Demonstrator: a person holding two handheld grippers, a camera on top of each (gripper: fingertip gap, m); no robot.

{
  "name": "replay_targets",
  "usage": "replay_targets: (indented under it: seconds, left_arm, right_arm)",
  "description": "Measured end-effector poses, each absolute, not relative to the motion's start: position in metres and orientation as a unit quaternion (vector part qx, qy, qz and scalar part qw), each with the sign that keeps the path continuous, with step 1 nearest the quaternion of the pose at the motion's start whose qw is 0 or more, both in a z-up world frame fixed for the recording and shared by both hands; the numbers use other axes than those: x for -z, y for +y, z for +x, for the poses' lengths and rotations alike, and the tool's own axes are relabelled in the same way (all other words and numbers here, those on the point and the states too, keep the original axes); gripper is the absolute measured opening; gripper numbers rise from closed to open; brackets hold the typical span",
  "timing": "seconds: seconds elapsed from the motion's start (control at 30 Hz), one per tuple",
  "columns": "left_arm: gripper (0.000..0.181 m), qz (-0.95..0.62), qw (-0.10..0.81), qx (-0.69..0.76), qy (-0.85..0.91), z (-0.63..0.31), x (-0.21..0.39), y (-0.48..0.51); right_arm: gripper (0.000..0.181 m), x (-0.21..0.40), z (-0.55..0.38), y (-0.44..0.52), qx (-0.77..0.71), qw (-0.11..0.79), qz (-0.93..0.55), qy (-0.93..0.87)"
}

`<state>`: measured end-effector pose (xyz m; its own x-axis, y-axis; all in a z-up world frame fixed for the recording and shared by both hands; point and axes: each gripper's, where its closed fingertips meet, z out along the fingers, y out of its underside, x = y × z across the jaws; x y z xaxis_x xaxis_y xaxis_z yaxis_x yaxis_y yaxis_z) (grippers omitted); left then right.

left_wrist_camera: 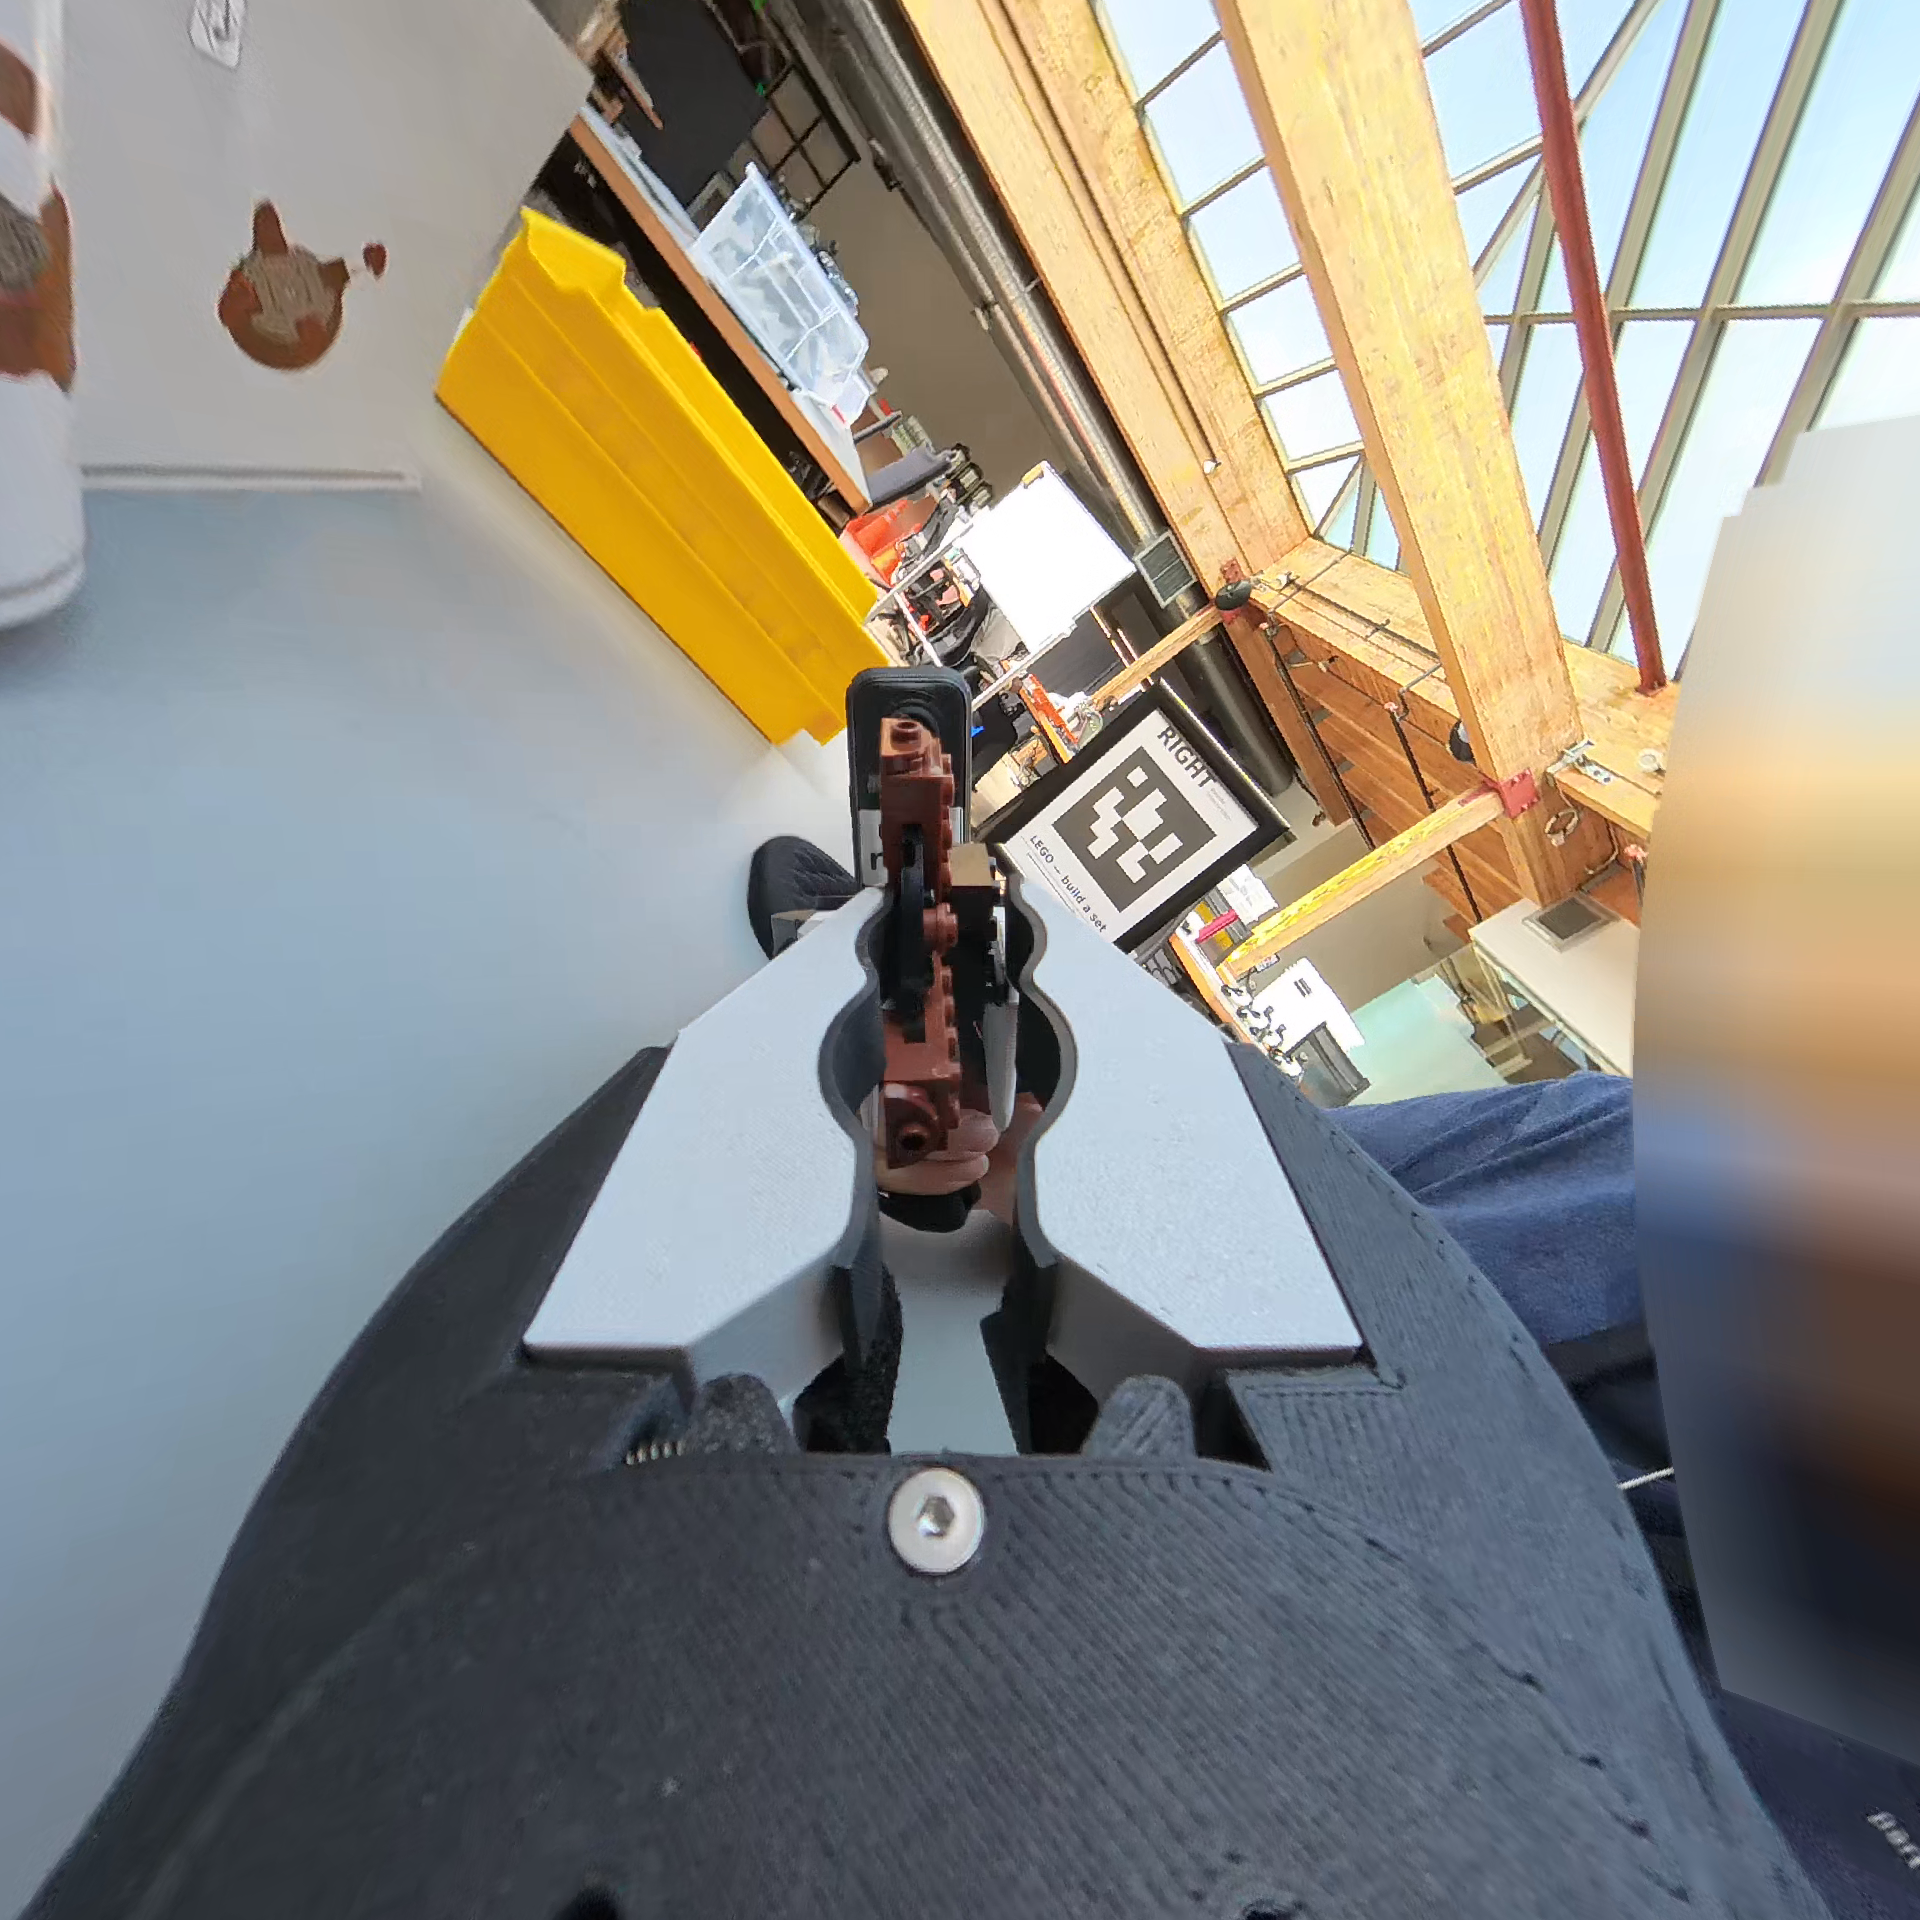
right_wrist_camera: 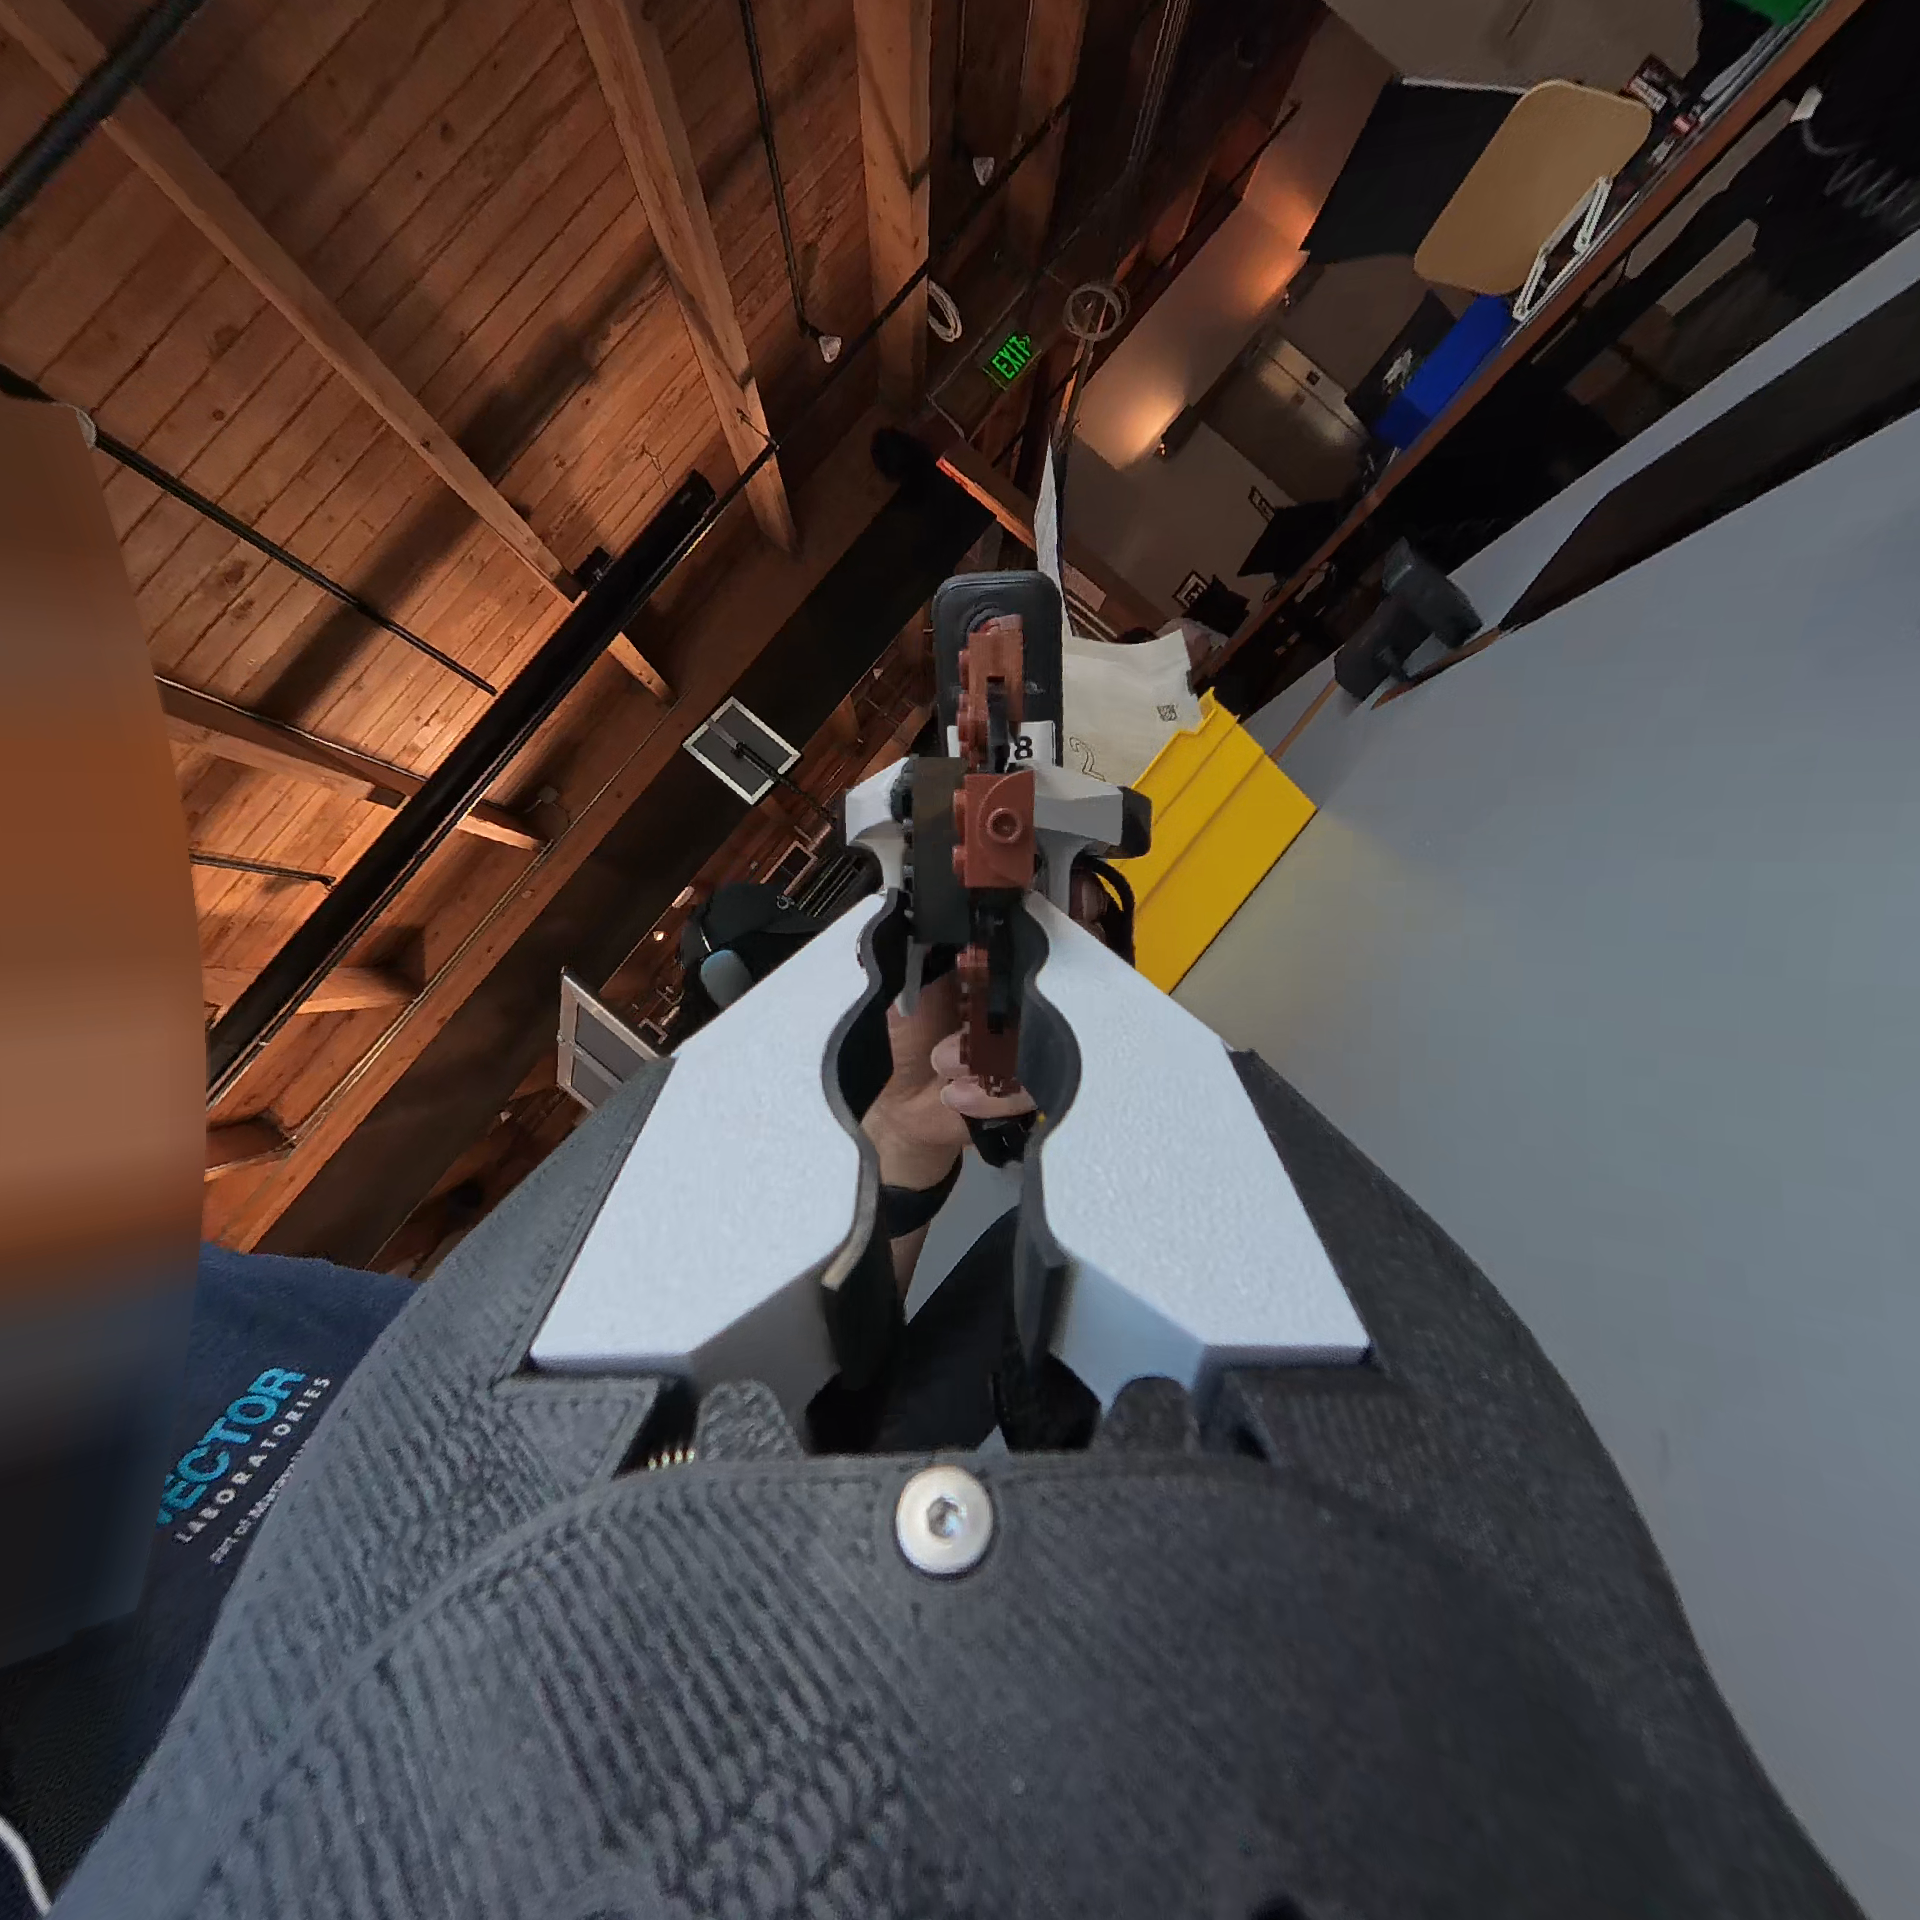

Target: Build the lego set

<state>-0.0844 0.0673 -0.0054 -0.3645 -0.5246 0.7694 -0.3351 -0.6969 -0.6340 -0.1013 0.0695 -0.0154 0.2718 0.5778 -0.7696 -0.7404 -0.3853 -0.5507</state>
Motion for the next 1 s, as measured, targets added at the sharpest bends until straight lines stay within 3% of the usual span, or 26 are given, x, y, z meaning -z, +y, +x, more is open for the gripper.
replay_targets:
  seconds: [0.3,1.0]
  left_arm:
    - [0.016,-0.553,0.084,0.748,0.358,-0.099,0.035,0.122]
    - [0.015,-0.53,0.04,0.784,0.322,-0.105,0.028,0.11]
  right_arm:
    - [0.017,0.044,-0.117,0.124,-0.594,0.525,-0.609,0.035]
    - [0.016,0.035,-0.113,0.102,-0.618,0.523,-0.585,0.047]
